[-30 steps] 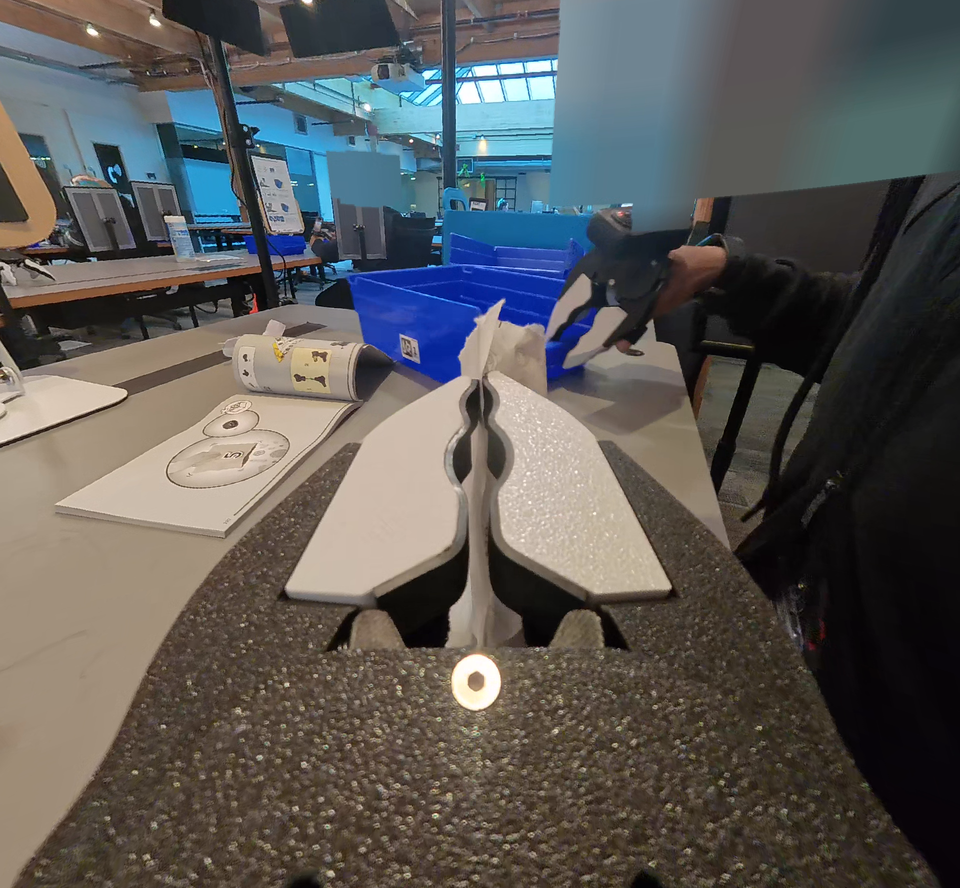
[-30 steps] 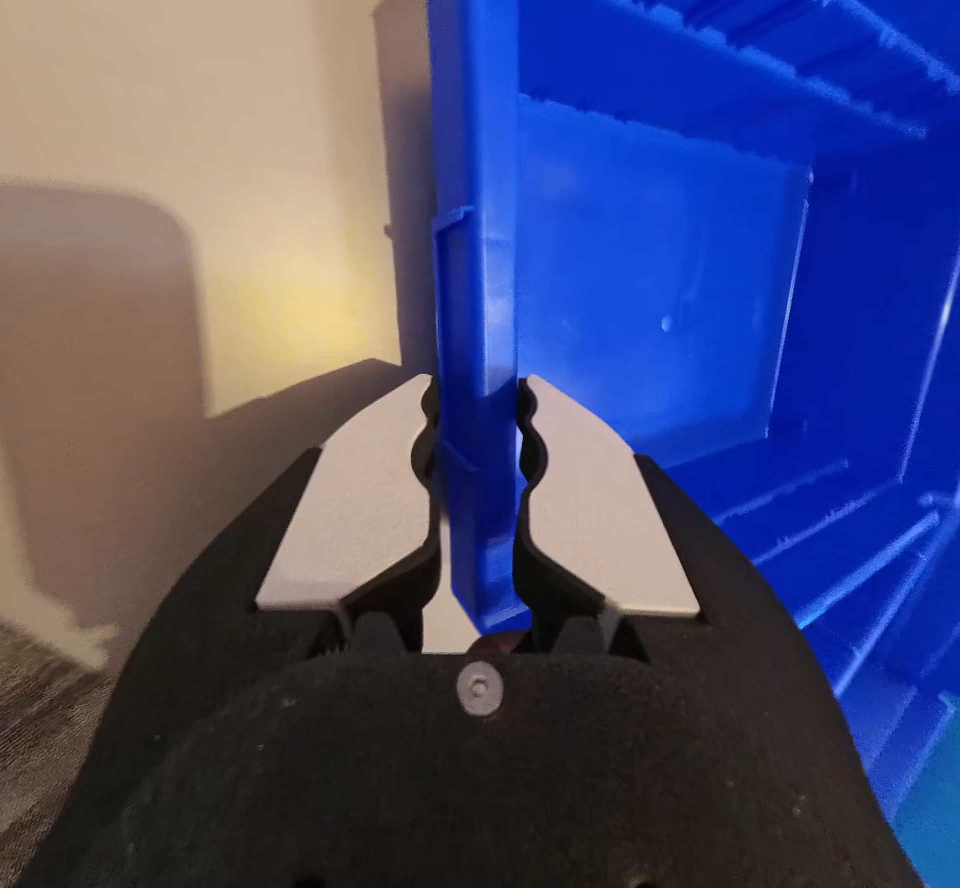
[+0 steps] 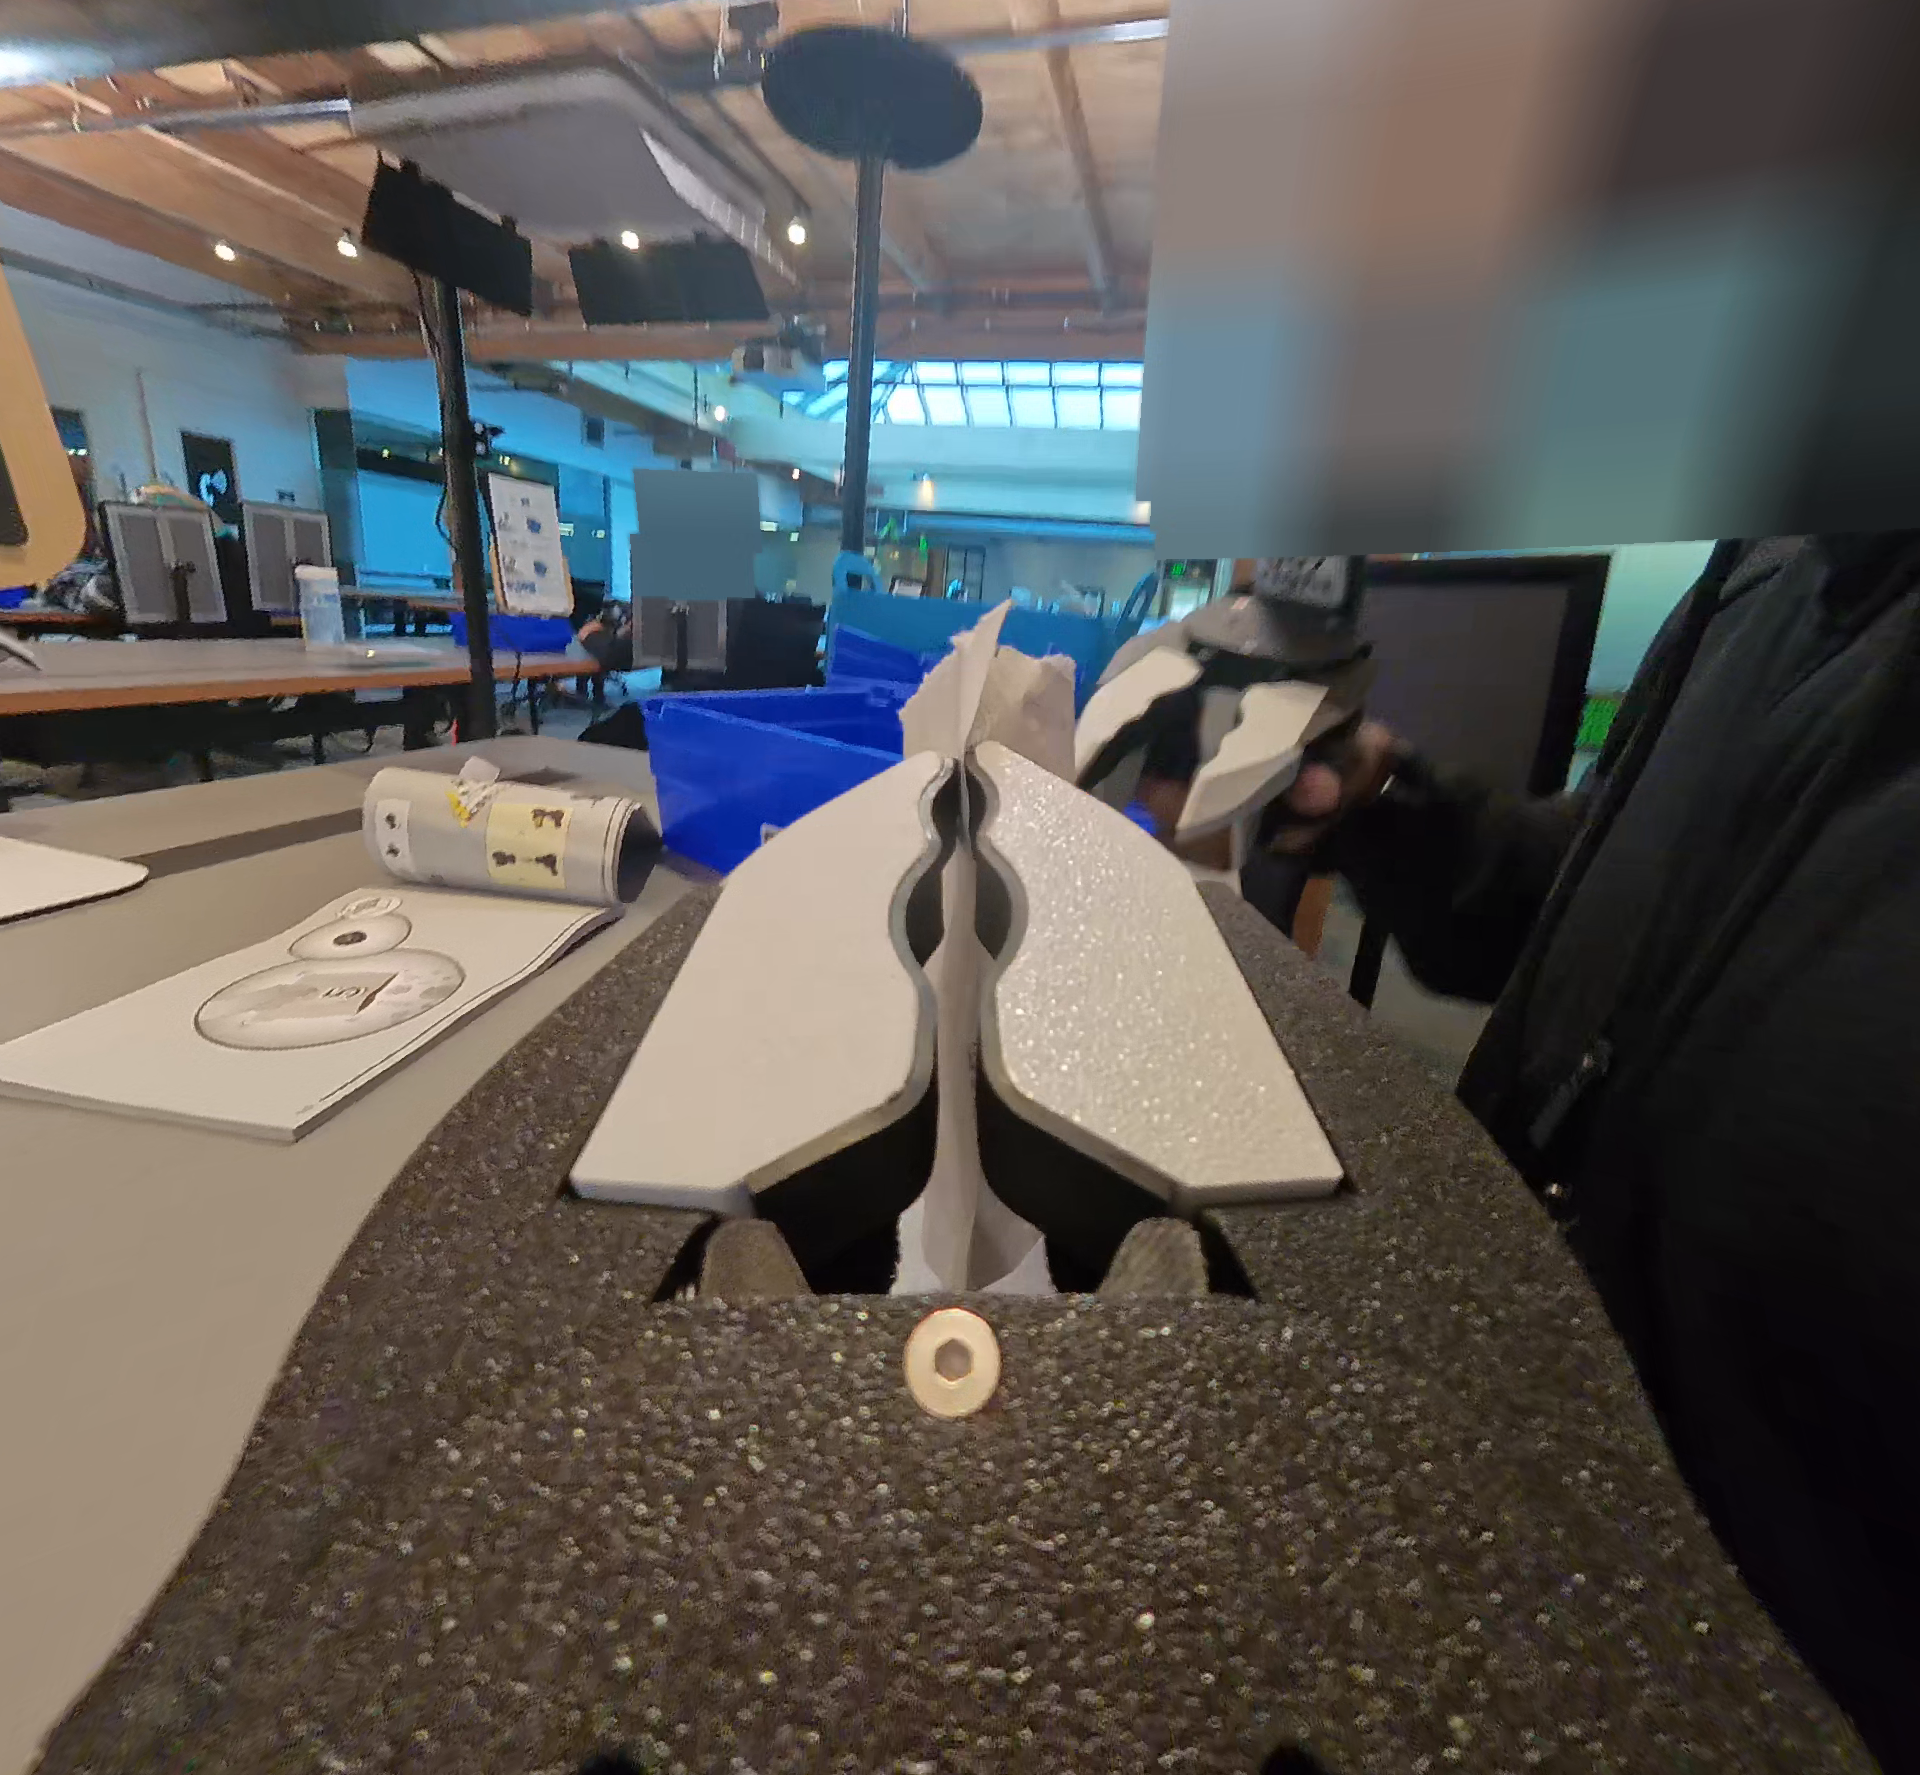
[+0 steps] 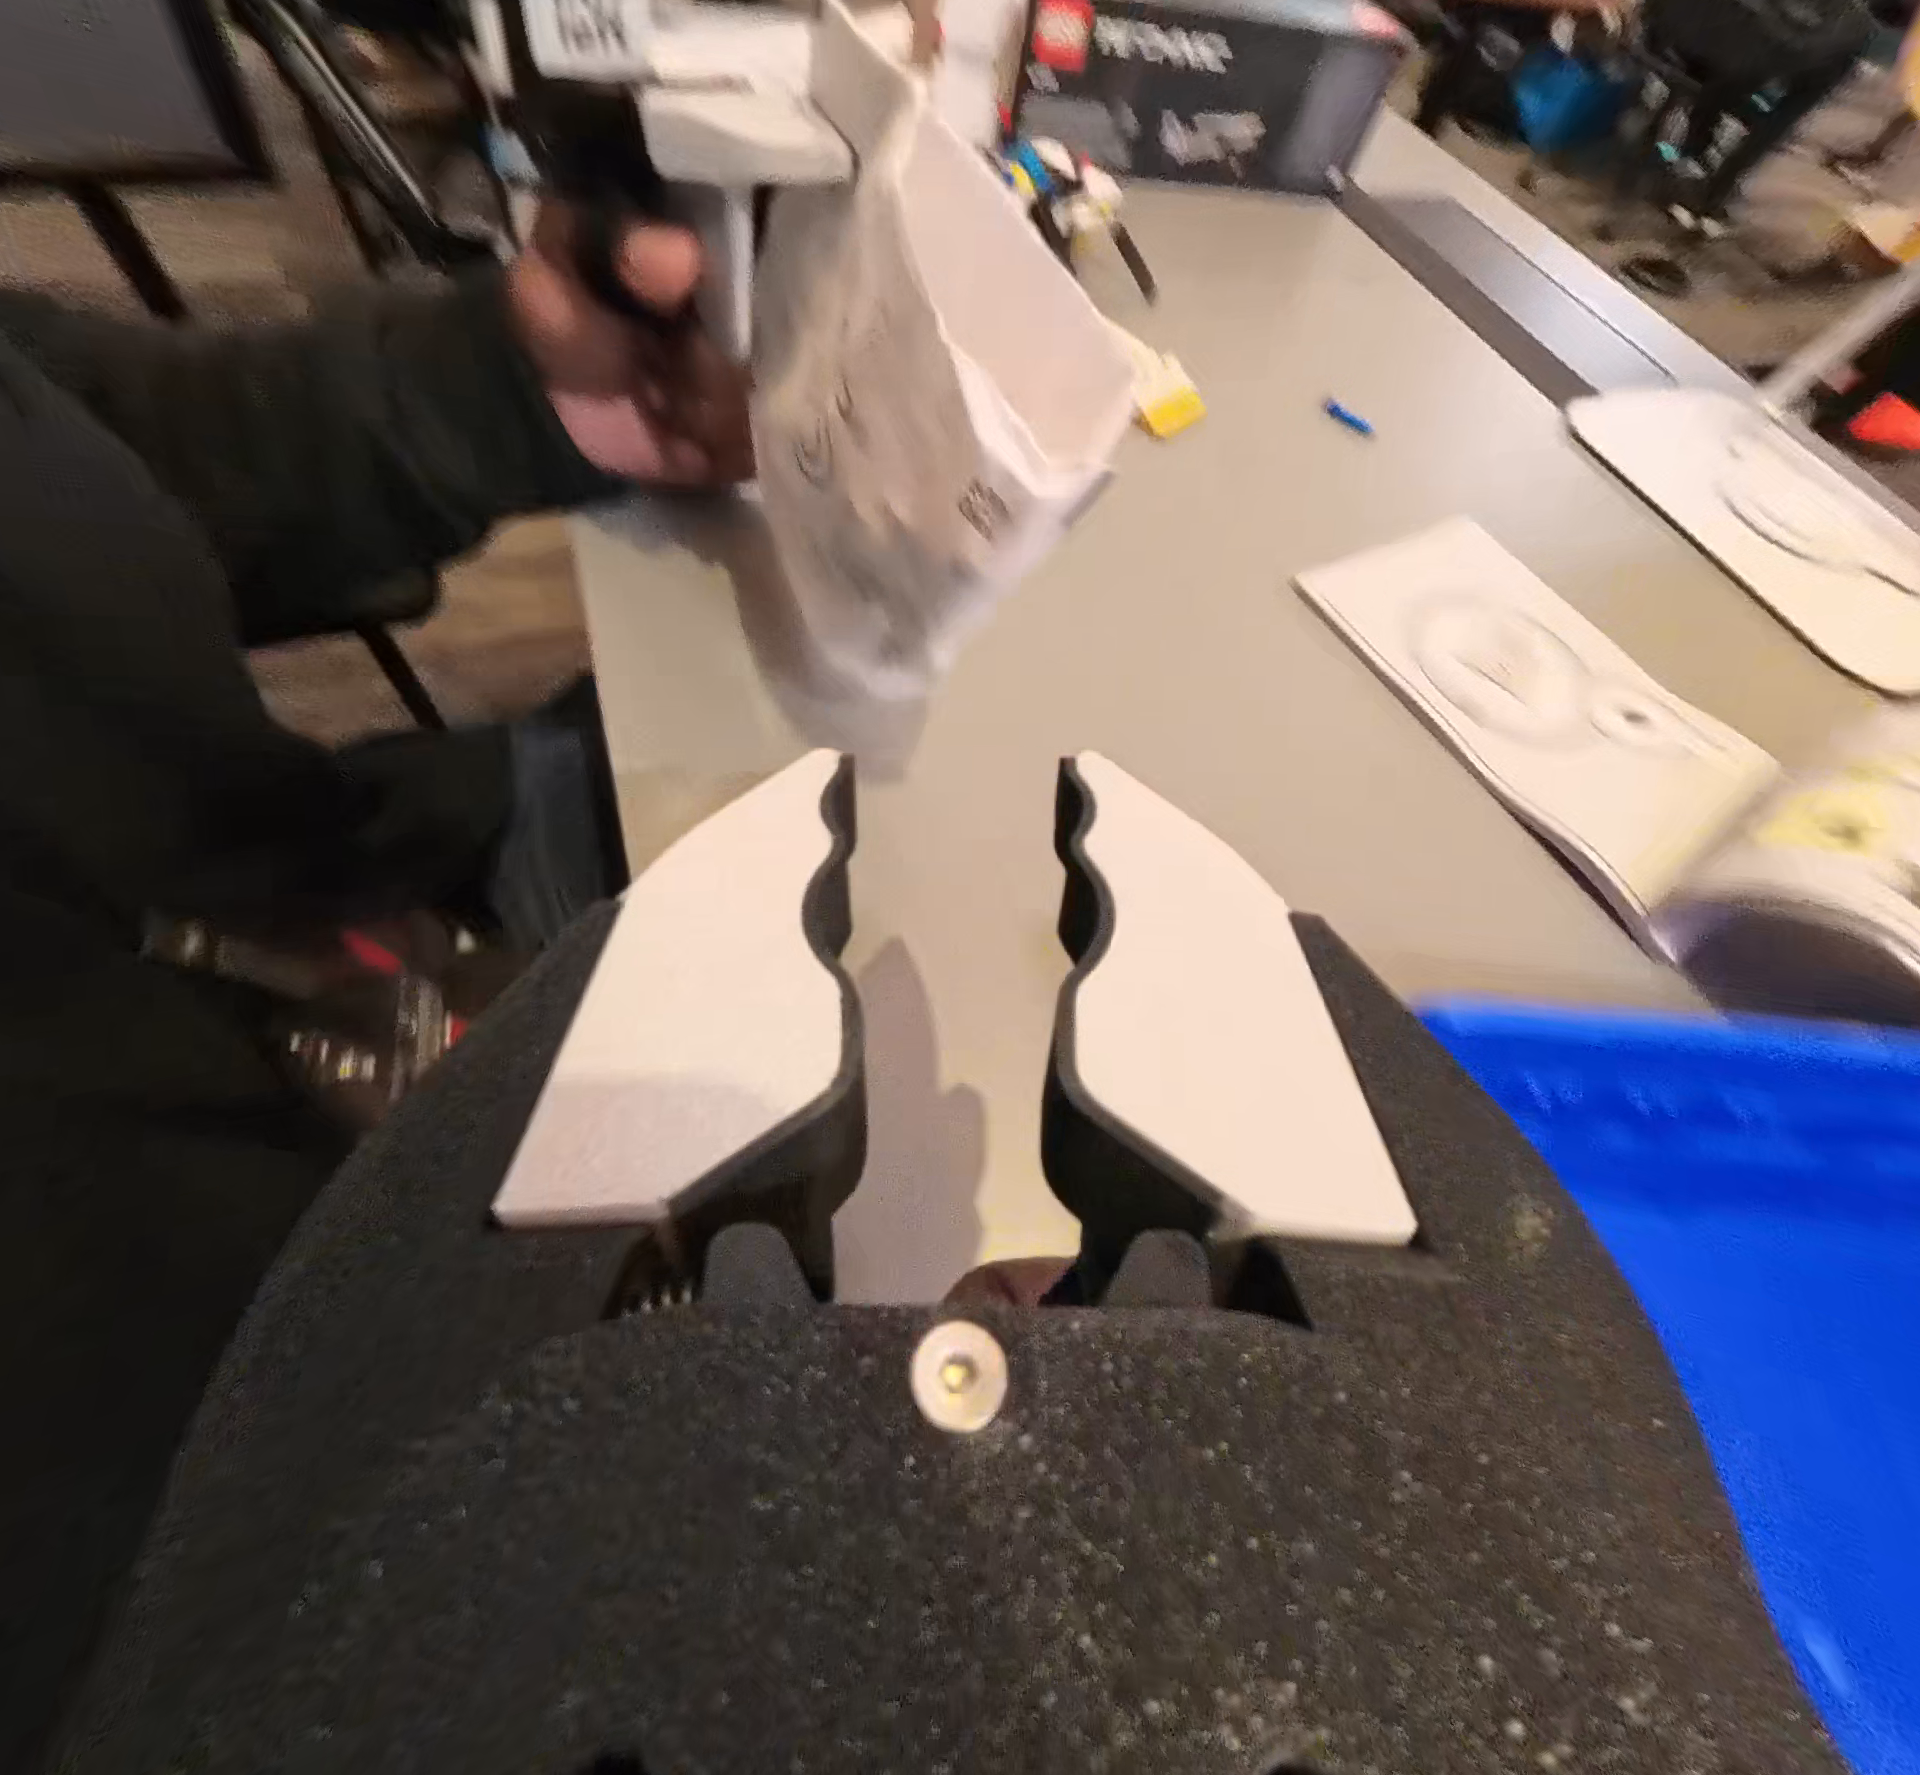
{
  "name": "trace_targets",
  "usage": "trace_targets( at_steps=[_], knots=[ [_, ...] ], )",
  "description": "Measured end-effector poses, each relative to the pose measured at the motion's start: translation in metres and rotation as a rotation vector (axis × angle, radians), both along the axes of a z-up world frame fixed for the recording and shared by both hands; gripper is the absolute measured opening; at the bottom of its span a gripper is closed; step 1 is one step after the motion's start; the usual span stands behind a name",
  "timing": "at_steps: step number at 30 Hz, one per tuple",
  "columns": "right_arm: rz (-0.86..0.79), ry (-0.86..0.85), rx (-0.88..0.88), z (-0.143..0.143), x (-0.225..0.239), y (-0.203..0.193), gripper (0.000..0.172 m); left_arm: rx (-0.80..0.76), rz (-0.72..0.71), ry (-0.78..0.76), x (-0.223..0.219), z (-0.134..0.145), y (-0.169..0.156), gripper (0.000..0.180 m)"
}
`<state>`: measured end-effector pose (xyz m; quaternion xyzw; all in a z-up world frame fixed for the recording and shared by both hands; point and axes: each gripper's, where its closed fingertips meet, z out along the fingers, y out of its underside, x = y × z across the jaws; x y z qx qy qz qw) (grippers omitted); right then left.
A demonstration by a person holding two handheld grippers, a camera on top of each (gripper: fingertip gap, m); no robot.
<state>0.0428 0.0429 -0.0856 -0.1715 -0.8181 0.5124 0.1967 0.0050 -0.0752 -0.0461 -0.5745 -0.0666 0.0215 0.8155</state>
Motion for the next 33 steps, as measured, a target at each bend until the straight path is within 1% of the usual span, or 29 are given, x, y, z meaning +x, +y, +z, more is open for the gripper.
trace_targets(
  at_steps=[2,4,6,8,10,13,14,17,19,20,23,26,30,33],
  knots=[
    [0.006,0.007,-0.068,0.003,-0.016,-0.024,0.039,0.068,-0.015,-0.027,0.005,0.007,-0.007,0.0],
    [0.061,-0.029,-0.174,0.012,-0.023,-0.042,0.041,0.117,-0.027,-0.049,0.01,0.01,-0.013,0.0],
    [0.146,-0.088,-0.318,0.028,-0.022,-0.055,0.037,0.154,-0.046,-0.076,0.014,0.011,-0.02,0.0],
    [0.245,-0.17,-0.407,0.036,-0.016,-0.065,0.029,0.182,-0.065,-0.105,0.015,0.009,-0.025,0.0],
    [0.282,-0.234,-0.434,0.036,-0.017,-0.072,0.025,0.213,-0.072,-0.128,0.014,0.01,-0.031,0.0],
    [0.264,-0.267,-0.514,0.043,-0.024,-0.075,0.018,0.244,-0.081,-0.16,0.01,0.01,-0.038,0.0],
    [0.273,-0.286,-0.537,0.046,-0.024,-0.075,0.018,0.254,-0.085,-0.169,0.009,0.011,-0.039,0.0],
    [0.284,-0.301,-0.537,0.046,-0.023,-0.079,0.012,0.257,-0.085,-0.204,0.004,0.009,-0.04,0.0],
    [0.264,-0.288,-0.516,0.044,-0.024,-0.081,0.004,0.242,-0.097,-0.218,0.003,0.007,-0.039,0.0],
    [0.25,-0.279,-0.504,0.044,-0.025,-0.081,0.001,0.23,-0.103,-0.219,0.003,0.006,-0.037,0.001],
    [0.215,-0.26,-0.476,0.043,-0.03,-0.077,0.0,0.163,-0.112,-0.206,0.004,0.002,-0.035,0.0],
    [0.205,-0.231,-0.44,0.042,-0.03,-0.072,0.0,0.012,-0.083,-0.172,0.003,-0.009,-0.031,0.004],
    [0.195,-0.19,-0.349,0.032,-0.031,-0.069,0.0,-0.205,-0.035,-0.077,0.001,-0.028,-0.022,0.016],
    [0.19,-0.154,-0.277,0.026,-0.032,-0.067,0.0,-0.323,-0.03,-0.021,-0.001,-0.038,-0.015,0.025]
  ],
)
